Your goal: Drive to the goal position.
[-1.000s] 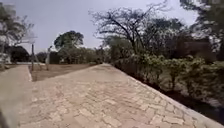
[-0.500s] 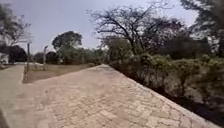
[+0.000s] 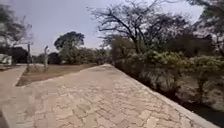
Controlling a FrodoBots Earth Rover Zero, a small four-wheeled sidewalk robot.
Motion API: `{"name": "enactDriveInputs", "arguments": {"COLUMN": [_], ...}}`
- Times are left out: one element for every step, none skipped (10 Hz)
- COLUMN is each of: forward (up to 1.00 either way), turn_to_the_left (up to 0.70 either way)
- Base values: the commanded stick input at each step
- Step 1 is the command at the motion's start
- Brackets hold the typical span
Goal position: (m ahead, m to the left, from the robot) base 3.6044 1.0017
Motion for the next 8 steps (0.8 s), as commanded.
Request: {"name": "enactDriveInputs", "arguments": {"forward": [0.70,0.70,0.70,0.70,0.70,0.70,0.70,0.70], "turn_to_the_left": [0.00,0.00,0.00,0.00,0.00,0.00,0.00,0.00]}}
